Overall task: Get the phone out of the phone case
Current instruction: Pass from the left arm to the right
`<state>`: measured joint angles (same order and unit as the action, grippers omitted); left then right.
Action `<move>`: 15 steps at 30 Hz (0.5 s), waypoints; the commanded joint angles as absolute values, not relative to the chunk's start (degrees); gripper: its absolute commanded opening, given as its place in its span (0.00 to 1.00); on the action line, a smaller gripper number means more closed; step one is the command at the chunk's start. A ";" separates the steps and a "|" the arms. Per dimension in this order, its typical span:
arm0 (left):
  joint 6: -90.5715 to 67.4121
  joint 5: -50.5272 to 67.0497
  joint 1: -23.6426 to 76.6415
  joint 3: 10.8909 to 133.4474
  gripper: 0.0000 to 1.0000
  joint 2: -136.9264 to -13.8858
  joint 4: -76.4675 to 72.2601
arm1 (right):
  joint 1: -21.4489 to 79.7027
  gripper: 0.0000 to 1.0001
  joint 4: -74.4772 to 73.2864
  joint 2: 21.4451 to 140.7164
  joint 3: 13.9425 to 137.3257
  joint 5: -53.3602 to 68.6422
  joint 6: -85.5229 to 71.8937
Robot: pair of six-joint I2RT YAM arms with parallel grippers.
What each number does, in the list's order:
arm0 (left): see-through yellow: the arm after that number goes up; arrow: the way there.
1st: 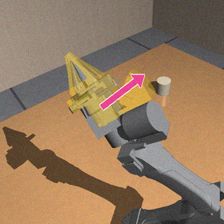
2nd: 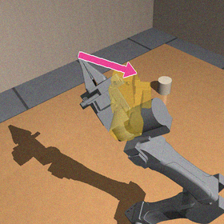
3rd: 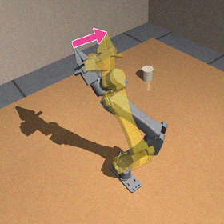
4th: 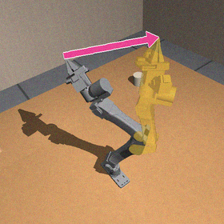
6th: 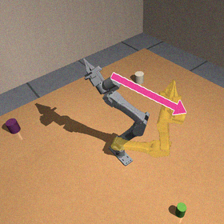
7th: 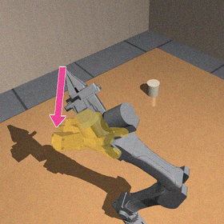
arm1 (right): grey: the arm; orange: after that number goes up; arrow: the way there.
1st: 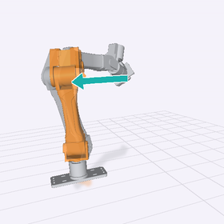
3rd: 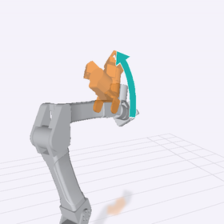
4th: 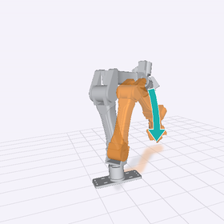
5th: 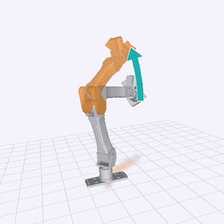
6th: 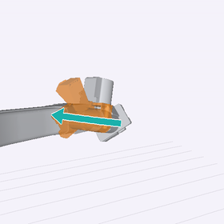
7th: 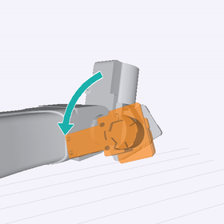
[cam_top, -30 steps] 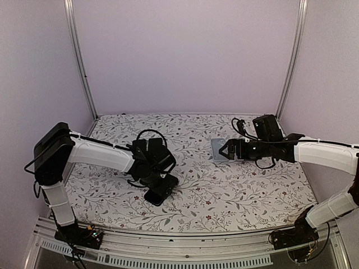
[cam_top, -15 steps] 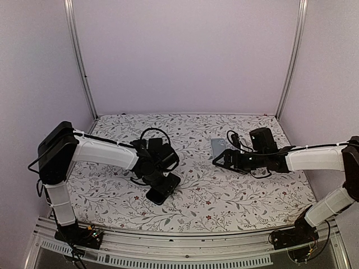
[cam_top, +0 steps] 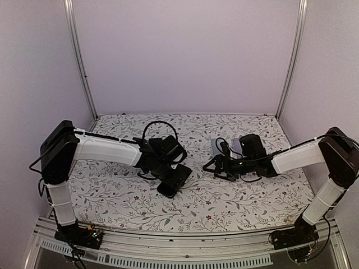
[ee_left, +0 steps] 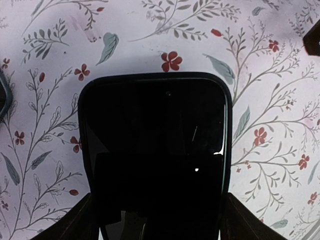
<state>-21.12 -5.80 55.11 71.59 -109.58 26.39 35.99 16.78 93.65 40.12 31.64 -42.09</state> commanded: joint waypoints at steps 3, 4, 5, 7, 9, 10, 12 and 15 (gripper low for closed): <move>-20.49 -5.12 57.72 76.33 0.48 -110.68 23.01 | 37.81 0.92 23.15 98.94 42.60 34.20 -45.08; -20.22 -5.10 58.13 76.89 0.48 -110.82 22.95 | 38.03 0.91 23.83 99.55 42.87 34.53 -45.48; -19.89 -5.12 58.48 77.43 0.48 -110.92 22.86 | 38.17 0.91 24.49 100.41 43.09 34.76 -46.13; -19.43 -5.29 59.23 78.49 0.48 -111.34 22.96 | 38.32 0.89 26.12 101.31 43.15 35.12 -47.14; -19.30 -5.35 59.97 79.37 0.48 -111.72 22.99 | 38.41 0.87 27.27 101.96 43.28 35.32 -48.10; -19.33 -5.15 60.22 79.82 0.48 -111.95 23.17 | 38.41 0.85 27.59 102.31 43.39 35.39 -48.51; -19.34 -5.10 60.74 80.50 0.48 -112.21 23.29 | 38.40 0.81 28.09 102.80 43.59 35.57 -49.10; -19.19 -5.12 61.36 81.47 0.48 -112.12 23.27 | 38.39 0.74 29.56 103.17 43.47 35.94 -50.14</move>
<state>-19.99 -5.30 60.10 78.91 -111.90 25.36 38.00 25.50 102.10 42.22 34.79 -48.10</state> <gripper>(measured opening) 0.759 0.779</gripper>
